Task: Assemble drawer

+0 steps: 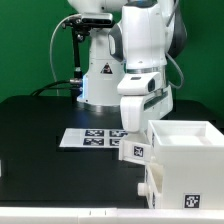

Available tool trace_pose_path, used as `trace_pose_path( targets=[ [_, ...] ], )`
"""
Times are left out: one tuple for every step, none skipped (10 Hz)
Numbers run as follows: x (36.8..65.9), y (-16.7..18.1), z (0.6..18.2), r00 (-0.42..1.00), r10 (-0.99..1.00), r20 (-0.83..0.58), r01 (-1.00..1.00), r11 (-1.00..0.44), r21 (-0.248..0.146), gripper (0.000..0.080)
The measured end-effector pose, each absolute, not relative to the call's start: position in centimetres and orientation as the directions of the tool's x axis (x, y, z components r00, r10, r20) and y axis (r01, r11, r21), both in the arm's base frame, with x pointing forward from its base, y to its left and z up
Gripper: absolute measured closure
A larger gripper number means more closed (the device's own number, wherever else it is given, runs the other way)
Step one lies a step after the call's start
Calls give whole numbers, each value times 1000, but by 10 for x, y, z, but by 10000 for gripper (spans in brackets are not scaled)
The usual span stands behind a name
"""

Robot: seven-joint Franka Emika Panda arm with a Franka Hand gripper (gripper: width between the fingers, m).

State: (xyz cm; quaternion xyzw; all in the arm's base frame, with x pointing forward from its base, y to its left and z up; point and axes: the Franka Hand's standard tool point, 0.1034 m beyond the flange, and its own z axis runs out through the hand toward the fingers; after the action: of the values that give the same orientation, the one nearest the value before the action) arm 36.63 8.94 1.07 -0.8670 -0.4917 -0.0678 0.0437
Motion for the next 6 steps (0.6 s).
trace_pose_path(
  targets=[
    [370,83,14,485,859,162,870,-493,8,765],
    [373,75,18,448,879,161,888,-459,32,765],
    [377,60,22,415,897,154,902,-427,56,765],
    [382,38,24,374,917,141,919,-386,76,765],
    [389,16,28,348,929,124,930,-359,82,765],
    [398,6,34,356,928,110,928,-364,76,765]
  ],
)
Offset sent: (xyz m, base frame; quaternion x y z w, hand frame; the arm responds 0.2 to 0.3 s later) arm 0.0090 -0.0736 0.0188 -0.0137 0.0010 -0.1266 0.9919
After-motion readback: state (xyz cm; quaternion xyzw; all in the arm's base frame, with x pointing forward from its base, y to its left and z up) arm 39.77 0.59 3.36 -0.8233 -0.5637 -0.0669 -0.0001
